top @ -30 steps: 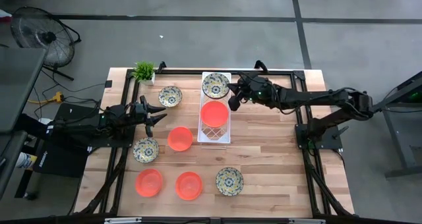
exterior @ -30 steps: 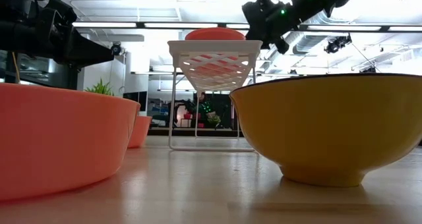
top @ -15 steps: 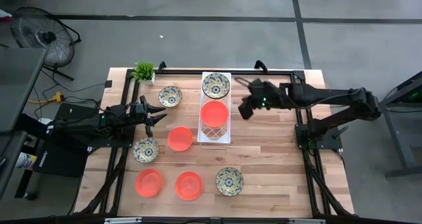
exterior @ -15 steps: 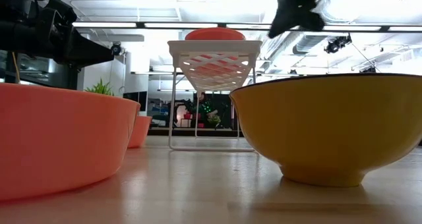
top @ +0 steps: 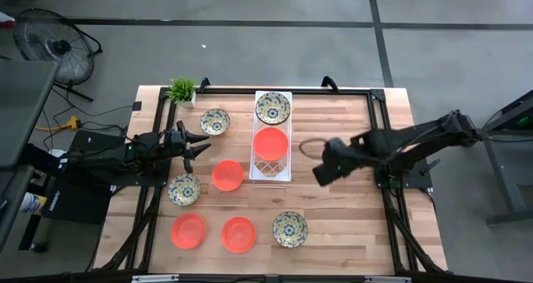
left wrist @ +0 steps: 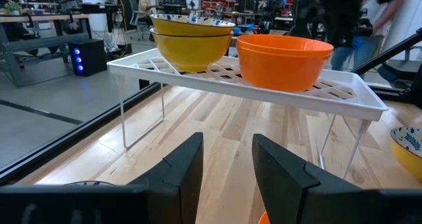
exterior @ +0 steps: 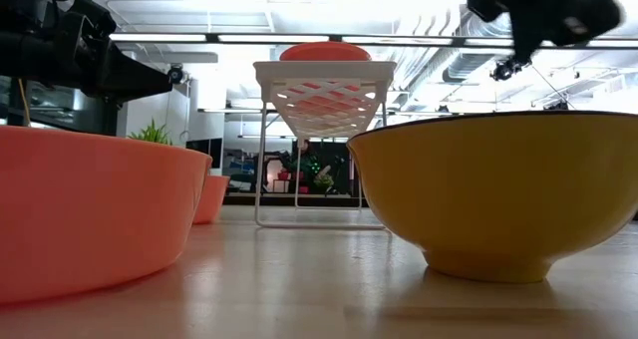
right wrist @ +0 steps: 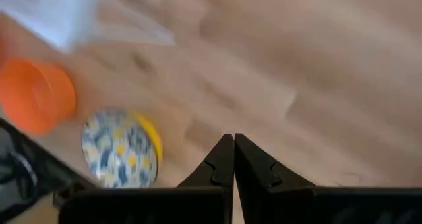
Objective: Pick & Place Mini bowls
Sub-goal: Stack the yellow bowl on top of the yellow bowl on the shelf
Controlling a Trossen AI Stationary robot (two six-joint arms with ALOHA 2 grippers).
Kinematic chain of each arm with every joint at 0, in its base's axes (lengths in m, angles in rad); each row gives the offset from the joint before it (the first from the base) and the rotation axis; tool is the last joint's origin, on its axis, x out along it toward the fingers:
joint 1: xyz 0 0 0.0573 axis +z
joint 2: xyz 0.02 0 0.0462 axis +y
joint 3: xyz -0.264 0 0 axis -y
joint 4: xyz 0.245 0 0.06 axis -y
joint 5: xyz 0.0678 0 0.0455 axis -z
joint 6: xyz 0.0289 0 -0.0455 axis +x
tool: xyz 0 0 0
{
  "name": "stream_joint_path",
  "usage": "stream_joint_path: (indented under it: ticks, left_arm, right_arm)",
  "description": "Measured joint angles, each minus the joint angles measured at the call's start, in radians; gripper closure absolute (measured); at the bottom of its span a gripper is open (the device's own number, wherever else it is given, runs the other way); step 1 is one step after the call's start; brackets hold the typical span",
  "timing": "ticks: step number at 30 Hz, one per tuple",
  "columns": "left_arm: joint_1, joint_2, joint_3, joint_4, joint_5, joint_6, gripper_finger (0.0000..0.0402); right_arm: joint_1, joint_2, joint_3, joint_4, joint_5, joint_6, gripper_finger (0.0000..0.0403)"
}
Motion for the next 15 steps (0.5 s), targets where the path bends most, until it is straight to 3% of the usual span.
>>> stream_joint_path:
  ticks: [7,15]
  left_arm:
    - [0.0,0.0,0.0,0.0,0.0,0.0,0.0273]
    - [0.0,0.0,0.0,0.0,0.0,0.0,0.0273]
  right_arm:
    - [0.096,0.142,-0.005,0.099,-0.15,0.164,0.0402]
    - [0.145,0.317,-0.005,0.391,-0.212,0.285,0.0376]
